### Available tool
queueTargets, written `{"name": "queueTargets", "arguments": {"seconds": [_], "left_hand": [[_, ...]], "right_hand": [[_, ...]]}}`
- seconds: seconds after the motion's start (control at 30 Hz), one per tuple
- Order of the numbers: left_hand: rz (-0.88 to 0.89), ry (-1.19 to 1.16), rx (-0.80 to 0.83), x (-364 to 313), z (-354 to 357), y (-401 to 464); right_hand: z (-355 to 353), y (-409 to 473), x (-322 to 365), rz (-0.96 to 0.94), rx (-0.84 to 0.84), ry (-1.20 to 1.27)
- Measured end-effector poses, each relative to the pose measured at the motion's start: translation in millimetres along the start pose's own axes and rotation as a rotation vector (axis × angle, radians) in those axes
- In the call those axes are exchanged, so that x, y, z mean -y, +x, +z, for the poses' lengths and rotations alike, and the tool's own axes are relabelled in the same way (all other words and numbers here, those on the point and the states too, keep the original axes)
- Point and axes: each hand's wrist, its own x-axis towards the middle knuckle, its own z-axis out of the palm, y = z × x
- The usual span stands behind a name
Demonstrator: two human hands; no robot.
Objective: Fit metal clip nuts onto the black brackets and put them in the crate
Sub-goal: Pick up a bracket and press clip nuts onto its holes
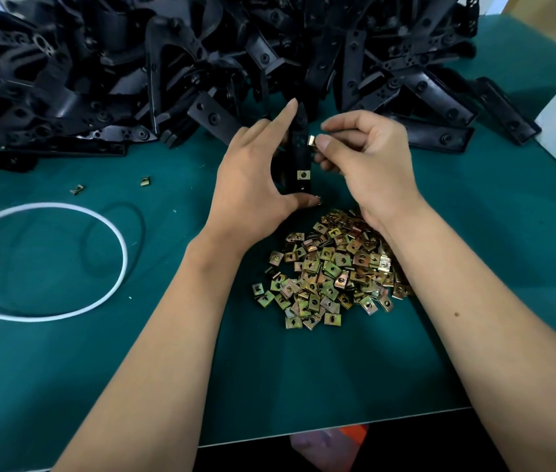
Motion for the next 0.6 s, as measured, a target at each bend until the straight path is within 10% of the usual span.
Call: {"name": "queueTargets", "arguments": {"seconds": [0.6], "left_hand": [[0.018, 0.026, 0.008, -2.9, 1.1, -0.1]], "right_hand": [[-4.8, 3.1, 1.0, -0.102, -0.010, -0.122]]}}
